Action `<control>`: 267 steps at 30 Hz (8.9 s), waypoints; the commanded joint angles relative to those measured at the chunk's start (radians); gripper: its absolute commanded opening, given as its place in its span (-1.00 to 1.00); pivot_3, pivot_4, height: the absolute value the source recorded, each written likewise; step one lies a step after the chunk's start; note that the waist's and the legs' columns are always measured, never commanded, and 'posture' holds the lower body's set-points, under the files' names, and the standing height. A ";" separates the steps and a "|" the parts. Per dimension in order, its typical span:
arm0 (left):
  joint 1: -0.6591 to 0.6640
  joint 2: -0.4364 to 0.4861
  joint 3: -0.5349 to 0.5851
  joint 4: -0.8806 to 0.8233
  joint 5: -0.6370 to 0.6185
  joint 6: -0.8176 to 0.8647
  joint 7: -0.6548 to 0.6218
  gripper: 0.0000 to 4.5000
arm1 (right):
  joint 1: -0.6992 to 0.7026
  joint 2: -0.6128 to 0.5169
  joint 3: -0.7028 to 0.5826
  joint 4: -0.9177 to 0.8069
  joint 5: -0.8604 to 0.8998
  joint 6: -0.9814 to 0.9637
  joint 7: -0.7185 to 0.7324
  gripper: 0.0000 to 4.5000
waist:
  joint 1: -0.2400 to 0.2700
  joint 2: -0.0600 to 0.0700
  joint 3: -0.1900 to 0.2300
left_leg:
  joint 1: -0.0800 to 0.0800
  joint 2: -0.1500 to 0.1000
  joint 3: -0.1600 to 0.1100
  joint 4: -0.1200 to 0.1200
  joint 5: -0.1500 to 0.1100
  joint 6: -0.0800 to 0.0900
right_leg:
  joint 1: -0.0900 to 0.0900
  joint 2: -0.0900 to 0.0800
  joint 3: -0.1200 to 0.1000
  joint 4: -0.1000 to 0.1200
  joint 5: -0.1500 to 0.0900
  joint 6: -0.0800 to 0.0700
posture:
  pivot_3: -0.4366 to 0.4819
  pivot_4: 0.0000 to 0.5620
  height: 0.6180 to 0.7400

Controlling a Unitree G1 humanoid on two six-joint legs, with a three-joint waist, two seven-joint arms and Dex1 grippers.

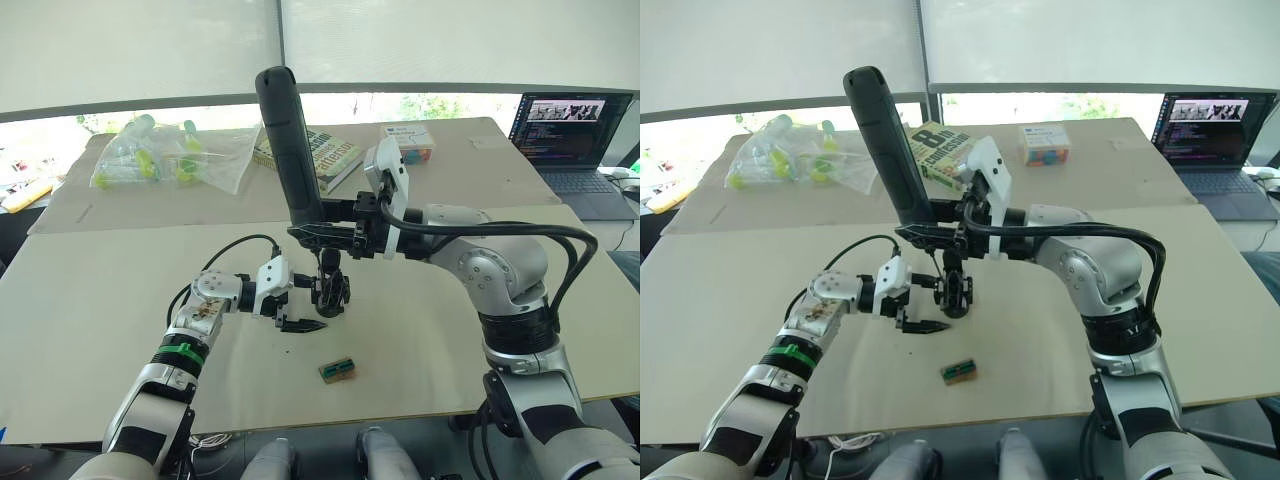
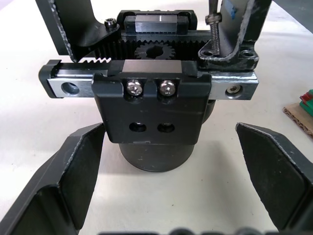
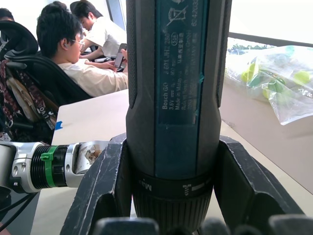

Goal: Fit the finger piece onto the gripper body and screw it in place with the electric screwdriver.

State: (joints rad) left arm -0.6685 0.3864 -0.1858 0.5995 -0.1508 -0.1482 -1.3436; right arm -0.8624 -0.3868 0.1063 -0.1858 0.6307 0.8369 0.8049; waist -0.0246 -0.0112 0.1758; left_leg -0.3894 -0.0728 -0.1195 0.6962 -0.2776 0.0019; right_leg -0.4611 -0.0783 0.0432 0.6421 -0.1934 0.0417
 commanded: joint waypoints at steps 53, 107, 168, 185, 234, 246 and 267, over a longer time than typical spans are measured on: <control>0.001 0.009 0.006 -0.050 -0.002 -0.015 0.010 1.00 | -0.026 0.010 -0.039 -0.052 0.045 0.007 -0.017 -0.15 | -0.012 0.000 0.000 | 0.000 0.000 0.000 0.000 0.000 0.000 | 0.000 0.000 0.000 0.001 0.000 0.000 | -0.05 -0.47 1.00; 0.015 0.006 0.003 -0.050 0.001 -0.023 0.016 1.00 | -0.037 0.034 -0.035 -0.038 0.020 -0.023 -0.019 -0.15 | -0.014 0.000 0.000 | 0.000 0.000 0.000 0.000 0.000 0.000 | 0.000 0.000 0.000 0.001 0.000 0.000 | -0.05 -0.47 1.00; 0.012 0.009 0.003 -0.058 0.000 -0.016 0.020 1.00 | -0.022 0.039 -0.024 -0.035 0.014 -0.025 -0.034 -0.15 | -0.015 0.000 0.000 | 0.000 0.000 0.000 0.000 0.000 0.000 | 0.000 0.000 0.000 0.001 0.000 0.000 | -0.05 -0.47 1.00; 0.000 -0.010 0.001 -0.026 0.009 -0.012 0.050 1.00 | 0.012 0.039 -0.033 -0.073 0.003 -0.037 -0.026 -0.15 | -0.015 0.000 0.000 | 0.000 0.000 0.000 0.000 0.000 0.000 | 0.000 0.000 0.000 0.001 0.000 0.000 | -0.05 -0.47 1.00; -0.050 -0.070 0.003 0.104 0.033 -0.061 0.101 1.00 | 0.093 0.022 -0.048 -0.151 -0.003 -0.145 -0.035 -0.15 | -0.015 -0.001 0.000 | 0.001 0.000 0.000 0.000 0.000 0.000 | 0.001 0.000 0.000 0.001 0.000 0.000 | -0.05 -0.47 1.00; -0.060 -0.070 0.004 0.138 0.036 -0.078 0.086 0.04 | 0.107 0.028 -0.043 -0.153 -0.008 -0.158 -0.038 -0.15 | -0.015 -0.001 0.000 | 0.001 0.000 0.000 0.000 0.000 0.000 | 0.001 0.000 0.000 0.000 0.000 0.000 | -0.05 -0.47 1.00; -0.058 -0.063 0.008 0.120 0.030 -0.070 0.082 0.04 | 0.111 0.043 -0.024 -0.125 -0.040 -0.190 -0.030 -0.15 | -0.016 -0.001 0.000 | 0.001 0.000 0.000 0.000 0.000 0.000 | 0.001 0.000 0.000 0.000 0.000 0.000 | -0.05 -0.47 1.00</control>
State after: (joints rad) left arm -0.7063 0.3128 -0.1911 0.7387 -0.1171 -0.2116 -1.2581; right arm -0.7371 -0.3460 0.1038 -0.2840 0.5881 0.6976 0.7644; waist -0.0407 -0.0117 0.1754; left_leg -0.3882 -0.0731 -0.1196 0.6966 -0.2775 0.0018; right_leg -0.4603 -0.0784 0.0435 0.6424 -0.1934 0.0418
